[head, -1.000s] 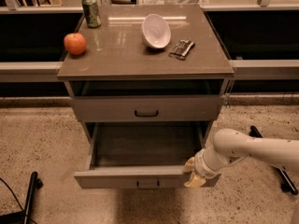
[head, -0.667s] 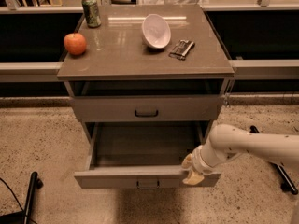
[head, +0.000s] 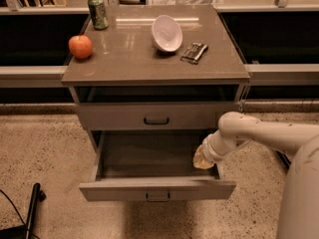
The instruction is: Open middle drawer
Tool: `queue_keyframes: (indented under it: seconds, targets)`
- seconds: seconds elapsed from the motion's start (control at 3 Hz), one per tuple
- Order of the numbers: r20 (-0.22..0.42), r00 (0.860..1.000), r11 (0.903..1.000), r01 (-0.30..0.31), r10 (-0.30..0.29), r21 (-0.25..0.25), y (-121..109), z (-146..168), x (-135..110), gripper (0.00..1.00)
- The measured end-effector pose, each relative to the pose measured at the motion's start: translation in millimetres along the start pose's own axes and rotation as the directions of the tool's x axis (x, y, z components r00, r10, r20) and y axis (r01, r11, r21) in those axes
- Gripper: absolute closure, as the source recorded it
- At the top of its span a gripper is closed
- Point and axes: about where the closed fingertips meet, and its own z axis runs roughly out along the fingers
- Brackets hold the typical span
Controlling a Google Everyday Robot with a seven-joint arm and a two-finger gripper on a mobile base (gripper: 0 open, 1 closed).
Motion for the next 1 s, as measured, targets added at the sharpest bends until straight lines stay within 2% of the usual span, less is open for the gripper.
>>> queue_keyframes:
  seconds: [0.33,0.67,1.0]
  targets:
    - [0.015,0.999,0.9993,-0.036,0.036,0.008,-26.4,19.7,20.1,1.0]
    - [0.026,0.997,0.9972,-0.066,0.066,-0.036,-25.2,61.5,39.8,1.0]
    - [0.036,0.996,0.9923,-0.079,0.083,-0.095,-12.3,92.5,46.4,1.0]
